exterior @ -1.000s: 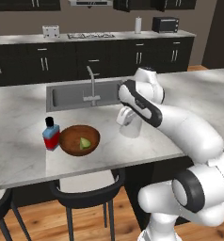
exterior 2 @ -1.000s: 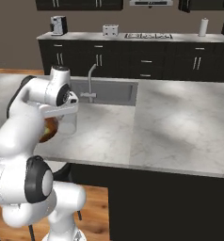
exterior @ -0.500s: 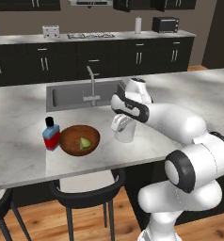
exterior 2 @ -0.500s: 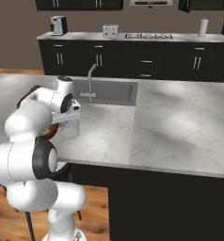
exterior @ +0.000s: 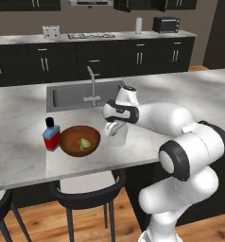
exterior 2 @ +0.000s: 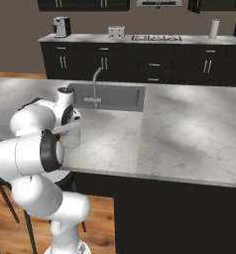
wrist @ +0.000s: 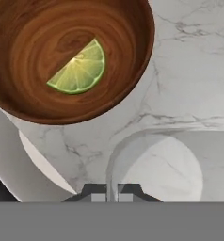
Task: There is a bowl on the dining counter. Grab a lemon wedge from the fridge and place it in the bowl. Then get the liquor bottle and glass cup from the cabinet and place them next to the bowl.
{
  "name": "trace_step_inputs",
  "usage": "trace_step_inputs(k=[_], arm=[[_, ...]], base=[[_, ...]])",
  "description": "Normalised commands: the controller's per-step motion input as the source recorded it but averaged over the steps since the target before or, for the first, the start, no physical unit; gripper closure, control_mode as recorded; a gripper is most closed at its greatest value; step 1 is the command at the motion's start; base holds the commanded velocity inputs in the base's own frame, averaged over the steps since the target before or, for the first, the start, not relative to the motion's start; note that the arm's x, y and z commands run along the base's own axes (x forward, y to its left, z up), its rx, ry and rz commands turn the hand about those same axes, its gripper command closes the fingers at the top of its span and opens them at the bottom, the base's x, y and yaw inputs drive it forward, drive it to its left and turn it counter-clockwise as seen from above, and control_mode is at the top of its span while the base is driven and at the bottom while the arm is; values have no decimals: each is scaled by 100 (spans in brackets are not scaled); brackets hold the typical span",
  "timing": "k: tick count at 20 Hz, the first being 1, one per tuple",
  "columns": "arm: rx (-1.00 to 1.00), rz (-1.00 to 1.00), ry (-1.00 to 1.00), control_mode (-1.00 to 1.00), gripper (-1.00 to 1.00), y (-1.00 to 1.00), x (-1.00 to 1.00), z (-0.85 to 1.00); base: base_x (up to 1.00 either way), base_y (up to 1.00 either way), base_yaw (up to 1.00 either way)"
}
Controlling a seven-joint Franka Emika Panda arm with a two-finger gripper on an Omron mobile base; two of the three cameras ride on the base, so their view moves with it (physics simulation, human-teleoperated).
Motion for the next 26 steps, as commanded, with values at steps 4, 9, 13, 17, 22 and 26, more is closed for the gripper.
trace_step_inputs(k=[4,9,13,17,22,26], arm=[[0,0,0,-100,100,19,30,-37],[0,0,0,-100,100,8,32,-32],[0,0,0,-100,100,6,31,-31],[0,0,0,-100,100,5,31,-33],[0,0,-2,-100,100,0,18,-27],[0,0,-3,-100,100,3,1,-24]], base=[[0,0,0],[0,0,0],[0,0,0],[0,0,0],[0,0,0],[0,0,0]])
